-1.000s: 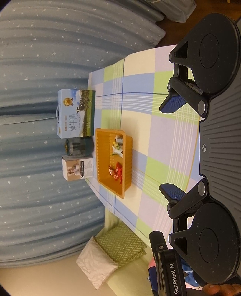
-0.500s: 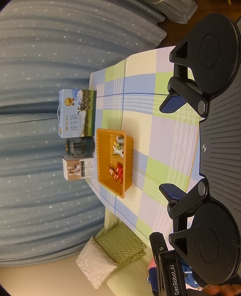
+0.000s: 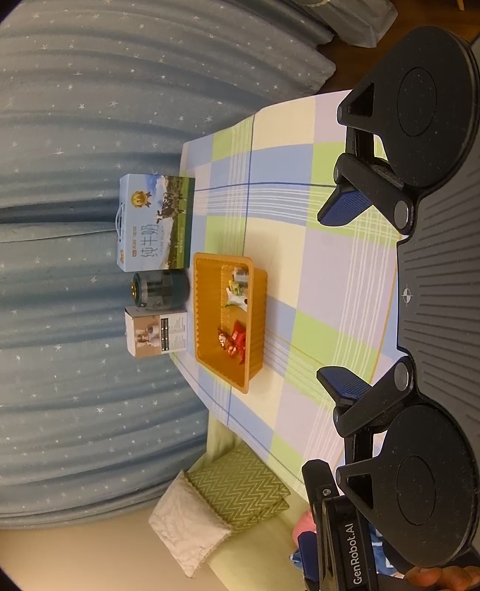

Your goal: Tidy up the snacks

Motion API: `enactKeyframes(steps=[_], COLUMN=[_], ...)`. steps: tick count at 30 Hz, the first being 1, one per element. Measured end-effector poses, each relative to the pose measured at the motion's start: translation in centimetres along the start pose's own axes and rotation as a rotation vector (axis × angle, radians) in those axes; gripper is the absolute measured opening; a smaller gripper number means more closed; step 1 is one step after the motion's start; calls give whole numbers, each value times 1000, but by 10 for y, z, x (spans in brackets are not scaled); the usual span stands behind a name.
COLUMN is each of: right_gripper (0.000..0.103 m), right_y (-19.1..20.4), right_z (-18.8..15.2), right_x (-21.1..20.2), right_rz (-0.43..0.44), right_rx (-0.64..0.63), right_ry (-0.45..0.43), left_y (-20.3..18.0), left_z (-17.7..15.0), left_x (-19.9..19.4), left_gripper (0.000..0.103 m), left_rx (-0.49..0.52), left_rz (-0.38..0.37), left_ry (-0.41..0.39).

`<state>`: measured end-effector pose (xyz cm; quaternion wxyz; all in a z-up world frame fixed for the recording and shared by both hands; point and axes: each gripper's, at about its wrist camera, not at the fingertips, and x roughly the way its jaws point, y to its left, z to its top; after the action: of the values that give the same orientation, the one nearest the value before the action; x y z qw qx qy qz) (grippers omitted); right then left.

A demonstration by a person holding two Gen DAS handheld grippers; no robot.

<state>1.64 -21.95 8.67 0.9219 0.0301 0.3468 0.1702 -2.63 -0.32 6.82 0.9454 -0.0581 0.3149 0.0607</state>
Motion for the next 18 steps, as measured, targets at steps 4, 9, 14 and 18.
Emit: enactKeyframes(steps=[4, 9, 14, 18], right_gripper=[83, 83, 83, 83], right_y=[0, 1, 1, 0], right_z=[0, 1, 1, 1], right_x=[0, 0, 0, 0], right_rz=[1, 1, 0, 1], right_rx=[0, 0, 0, 0], right_ry=[-1, -1, -1, -2], left_y=[0, 0, -1, -1], left_z=[0, 0, 0, 1], left_x=[0, 1, 0, 1], left_gripper=[103, 103, 103, 103], left_rx=[0, 3, 8, 8], left_rz=[2, 5, 6, 6], left_ry=[0, -2, -2, -2])
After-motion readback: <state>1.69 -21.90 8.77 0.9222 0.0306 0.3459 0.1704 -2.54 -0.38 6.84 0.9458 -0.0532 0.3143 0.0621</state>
